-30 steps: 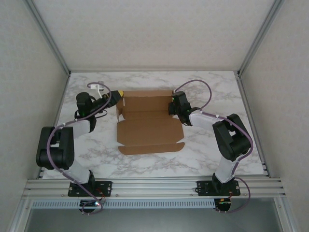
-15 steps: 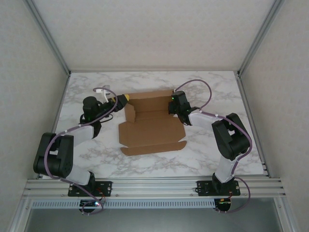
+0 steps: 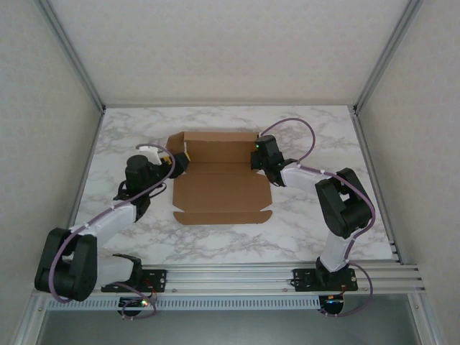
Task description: Fold the paper box
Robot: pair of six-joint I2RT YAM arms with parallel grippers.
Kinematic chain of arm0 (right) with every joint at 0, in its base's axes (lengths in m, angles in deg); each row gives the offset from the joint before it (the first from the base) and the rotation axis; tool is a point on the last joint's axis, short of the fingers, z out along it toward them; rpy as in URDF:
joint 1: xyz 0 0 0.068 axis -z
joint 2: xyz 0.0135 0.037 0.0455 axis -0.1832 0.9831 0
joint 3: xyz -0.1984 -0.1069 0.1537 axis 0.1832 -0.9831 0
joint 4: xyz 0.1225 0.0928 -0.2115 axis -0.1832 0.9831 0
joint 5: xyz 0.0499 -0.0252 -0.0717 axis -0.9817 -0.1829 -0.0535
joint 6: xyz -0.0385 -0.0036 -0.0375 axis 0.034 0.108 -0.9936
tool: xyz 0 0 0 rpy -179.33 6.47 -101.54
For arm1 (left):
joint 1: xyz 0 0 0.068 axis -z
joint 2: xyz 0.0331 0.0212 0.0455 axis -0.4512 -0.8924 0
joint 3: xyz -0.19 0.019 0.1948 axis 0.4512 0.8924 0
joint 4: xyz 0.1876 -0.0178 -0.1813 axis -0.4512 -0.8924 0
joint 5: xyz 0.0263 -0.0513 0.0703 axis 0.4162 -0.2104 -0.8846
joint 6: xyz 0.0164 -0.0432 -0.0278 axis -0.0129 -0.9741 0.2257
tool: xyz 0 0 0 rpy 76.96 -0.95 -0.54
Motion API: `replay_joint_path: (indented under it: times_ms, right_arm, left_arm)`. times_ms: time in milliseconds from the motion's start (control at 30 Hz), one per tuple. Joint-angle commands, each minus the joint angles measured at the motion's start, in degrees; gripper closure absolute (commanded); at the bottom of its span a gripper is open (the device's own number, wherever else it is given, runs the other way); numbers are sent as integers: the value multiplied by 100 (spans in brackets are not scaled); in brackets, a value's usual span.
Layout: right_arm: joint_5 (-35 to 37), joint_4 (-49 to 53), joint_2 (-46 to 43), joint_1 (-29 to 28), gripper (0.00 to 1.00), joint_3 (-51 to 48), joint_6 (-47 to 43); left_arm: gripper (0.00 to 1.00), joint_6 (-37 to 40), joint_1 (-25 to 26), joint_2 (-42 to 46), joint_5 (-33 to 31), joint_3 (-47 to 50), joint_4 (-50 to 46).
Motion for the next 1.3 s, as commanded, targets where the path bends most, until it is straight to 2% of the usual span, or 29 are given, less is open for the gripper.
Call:
replay_joint_path:
  times_ms: [0, 100, 200, 267, 333, 400, 467, 567, 667, 800, 933, 1067, 1267]
  right_arm:
    - [-213, 457, 166, -23, 100, -68, 31]
    - [-224, 451, 165, -25, 100, -62, 17]
    - [-260, 448, 183, -26, 100, -52, 5]
    - [-270, 448, 200, -26, 100, -43, -1]
    - [-275, 456, 190, -22, 100, -50, 4]
    - [-314, 446, 176, -22, 100, -58, 3]
    - [-365, 439, 168, -29, 100, -67, -4]
    - [-413, 436, 166, -22, 100, -68, -4]
    - [-444, 452, 166, -25, 100, -59, -16]
    - [-454, 467, 172, -22, 100, -51, -27]
    - [-409, 503, 191, -25, 100, -33, -17]
    - [-427, 506, 223, -23, 100, -16, -8]
    - [-438, 536, 300, -29, 100, 37, 16]
  left_arm:
    - [30, 328, -361, 494, -392, -210, -82]
    - [30, 384, -639, 760, -290, -168, 121]
    - [30, 298, -734, 717, 90, -183, 452]
    - [32, 108, -859, 649, -120, -152, 613]
    - [37, 15, -1053, 485, -670, -219, 427]
    - [43, -181, -1306, 75, -985, -386, 173]
    - [46, -218, -1482, -529, -851, -831, -205]
    - [46, -196, -1495, -1480, -590, -1513, -745]
    - [45, -156, -1415, -2327, -39, -2124, -1235]
    - [43, 268, -1080, -2699, 239, -2380, -1635]
    - [42, 153, -719, -2341, 96, -1924, -1558]
    - [41, -59, -460, -1825, -338, -1427, -1521]
    - [40, 189, -148, -1638, -739, -1452, -2006]
